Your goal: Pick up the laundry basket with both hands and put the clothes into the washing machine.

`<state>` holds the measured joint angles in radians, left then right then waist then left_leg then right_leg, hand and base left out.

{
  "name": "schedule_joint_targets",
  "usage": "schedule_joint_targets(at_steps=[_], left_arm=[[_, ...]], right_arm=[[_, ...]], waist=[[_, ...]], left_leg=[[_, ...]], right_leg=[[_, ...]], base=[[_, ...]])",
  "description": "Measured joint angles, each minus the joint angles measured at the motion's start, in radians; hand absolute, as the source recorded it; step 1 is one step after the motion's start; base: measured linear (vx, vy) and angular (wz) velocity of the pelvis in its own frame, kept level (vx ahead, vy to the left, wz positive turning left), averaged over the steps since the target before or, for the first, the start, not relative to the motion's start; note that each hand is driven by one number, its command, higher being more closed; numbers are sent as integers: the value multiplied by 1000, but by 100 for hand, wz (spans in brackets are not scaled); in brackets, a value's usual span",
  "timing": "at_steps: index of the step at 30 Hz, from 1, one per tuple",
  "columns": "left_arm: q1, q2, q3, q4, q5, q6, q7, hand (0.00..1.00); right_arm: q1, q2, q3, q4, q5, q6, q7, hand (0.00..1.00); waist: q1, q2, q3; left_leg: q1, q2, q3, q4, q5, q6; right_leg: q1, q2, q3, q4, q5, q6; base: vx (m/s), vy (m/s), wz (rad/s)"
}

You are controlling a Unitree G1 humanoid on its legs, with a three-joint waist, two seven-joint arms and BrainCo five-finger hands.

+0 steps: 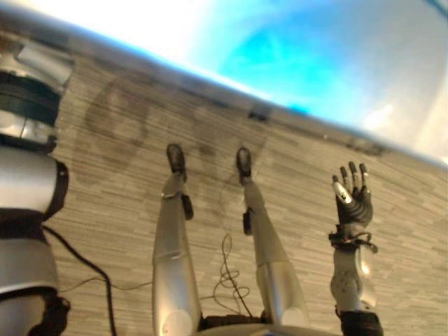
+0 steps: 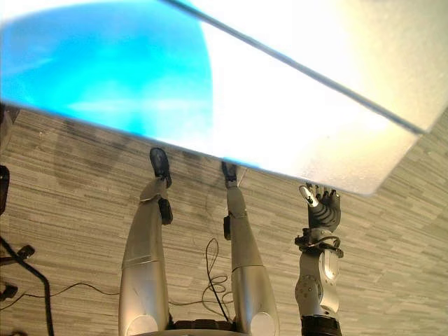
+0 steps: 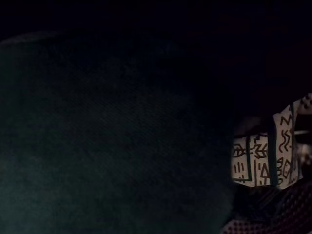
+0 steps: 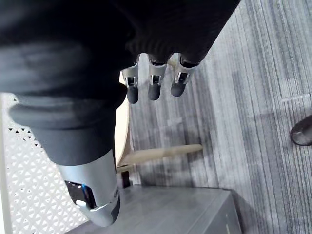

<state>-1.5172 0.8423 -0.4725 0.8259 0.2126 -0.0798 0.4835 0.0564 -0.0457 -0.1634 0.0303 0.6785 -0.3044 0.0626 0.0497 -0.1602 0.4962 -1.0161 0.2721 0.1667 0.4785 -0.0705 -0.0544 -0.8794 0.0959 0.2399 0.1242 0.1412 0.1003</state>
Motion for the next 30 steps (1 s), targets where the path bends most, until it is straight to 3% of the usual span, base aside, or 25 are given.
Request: schedule_joint_targets(at_steps=[2, 5, 8, 11, 14, 16, 21, 26, 30], left_arm=[[2, -5, 54, 0, 0, -3, -1, 100], [2, -36, 159, -11, -5, -6, -2, 100], [-6, -70, 256, -32, -47, -17, -2, 100], [-6, -174, 276, -29, -106, -15, -8, 100], [13, -187, 295, -31, -155, -34, -23, 100], [20, -200, 321, -31, -198, -36, -19, 100], [16, -194, 370, -32, -355, -56, 14, 100], [-8, -147, 362, -48, -371, -76, 51, 100], [-17, -107, 266, -62, -356, -83, 124, 100]], right_arm=[[3, 1, 14, 5, 0, -2, -3, 0], [5, 0, 22, 15, -1, -7, -20, 0], [11, -7, 24, 34, -1, -16, -42, 0], [10, -5, 27, 53, -3, -26, -67, 0], [16, -3, 53, 55, -13, -43, -87, 0], [15, -2, 62, 55, -14, -44, -94, 0], [13, -1, 63, 42, -20, -59, -124, 0], [8, -1, 59, -2, -19, -84, -127, 0], [7, 1, 40, -18, 0, -85, -126, 0]], waist=[[-14, -9, -1], [-21, -12, -2], [-38, -12, -2], [-39, -13, -12], [-56, -20, -51], [-48, -18, -66], [-34, -5, -85], [-35, 15, -97], [-35, 19, -97]], left_leg=[[-14, 6, 9, 26, -14, 9], [-60, 27, 36, 83, -40, 23], [-139, 77, 52, 202, -101, 29], [-180, 102, 55, 256, -134, 36], [-233, 112, 55, 297, -159, 33], [-252, 115, 54, 316, -169, 33], [-299, 137, 42, 444, -241, 24], [-337, 149, 23, 578, -307, 36], [-350, 162, 23, 658, -353, 41]], right_leg=[[-3, -1, 9, -12, 3, 5], [-52, -20, -37, 12, -45, 16], [-127, 5, -45, 73, -3, 5], [-177, 22, -46, 132, -17, 9], [-256, 24, -66, 218, -67, 9], [-291, 20, -79, 261, -91, 10], [-385, 4, -132, 465, -192, 9], [-450, 4, -136, 647, -280, 17], [-476, 3, -131, 739, -328, 17]], base=[[-15, -4, -22], [-28, -9, -40], [-27, -14, -60], [-15, -14, -42], [-10, -22, -14], [8, -25, -8], [23, -6, -2], [70, 35, 1], [68, 58, -1]])
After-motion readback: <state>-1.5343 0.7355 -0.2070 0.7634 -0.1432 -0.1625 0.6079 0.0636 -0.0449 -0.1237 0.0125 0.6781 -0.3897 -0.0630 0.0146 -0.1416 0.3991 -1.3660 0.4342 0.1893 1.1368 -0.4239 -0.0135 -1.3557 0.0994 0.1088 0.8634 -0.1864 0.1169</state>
